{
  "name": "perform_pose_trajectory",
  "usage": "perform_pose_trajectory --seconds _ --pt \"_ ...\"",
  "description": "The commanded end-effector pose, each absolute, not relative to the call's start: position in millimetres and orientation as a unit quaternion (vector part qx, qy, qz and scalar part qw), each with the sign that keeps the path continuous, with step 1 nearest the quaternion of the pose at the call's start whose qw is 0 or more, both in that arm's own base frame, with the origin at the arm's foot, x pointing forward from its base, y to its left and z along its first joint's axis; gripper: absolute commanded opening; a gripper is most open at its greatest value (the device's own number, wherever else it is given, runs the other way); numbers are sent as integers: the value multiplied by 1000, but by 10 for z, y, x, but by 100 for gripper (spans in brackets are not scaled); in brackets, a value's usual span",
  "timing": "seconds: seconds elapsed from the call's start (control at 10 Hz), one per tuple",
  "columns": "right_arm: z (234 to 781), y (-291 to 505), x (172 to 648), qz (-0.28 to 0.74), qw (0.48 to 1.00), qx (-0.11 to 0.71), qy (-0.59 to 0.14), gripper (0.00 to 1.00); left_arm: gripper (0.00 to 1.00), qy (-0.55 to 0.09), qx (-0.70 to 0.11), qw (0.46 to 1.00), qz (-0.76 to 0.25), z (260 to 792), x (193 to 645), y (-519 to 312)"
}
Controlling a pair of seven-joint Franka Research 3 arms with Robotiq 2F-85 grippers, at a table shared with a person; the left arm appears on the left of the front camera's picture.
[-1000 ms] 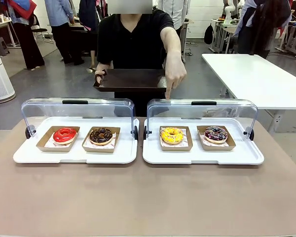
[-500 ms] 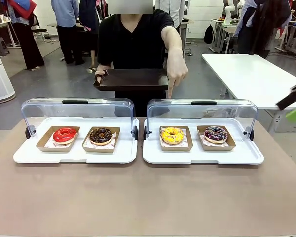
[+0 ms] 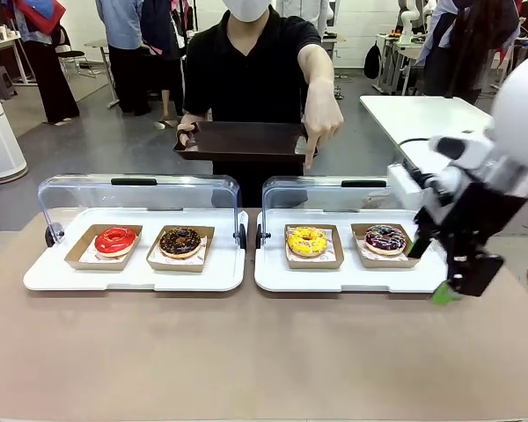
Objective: Provide the desired donut to the person.
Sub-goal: Pick up and lift the Paper togo box containing the Donut pointed at by the person.
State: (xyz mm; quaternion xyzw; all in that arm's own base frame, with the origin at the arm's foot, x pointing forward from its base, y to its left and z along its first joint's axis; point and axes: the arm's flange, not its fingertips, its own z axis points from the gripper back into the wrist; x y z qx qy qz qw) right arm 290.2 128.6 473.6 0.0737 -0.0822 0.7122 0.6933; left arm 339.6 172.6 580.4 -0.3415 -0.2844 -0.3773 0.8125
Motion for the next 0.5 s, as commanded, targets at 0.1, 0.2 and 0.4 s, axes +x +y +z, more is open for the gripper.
perform_pose_trajectory --seconds 0.1,0.2,0.4 --pt "4559 1410 3214 669 738 78 -48 100 100 -287 -342 811 -379 5813 3386 1728" --pt "4545 1368 3206 656 749 93 -26 100 100 -287 -342 811 -379 5813 3386 1728" --pt "4502 1428 3072 688 719 81 -53 100 100 -287 -342 811 -379 5813 3386 1728"
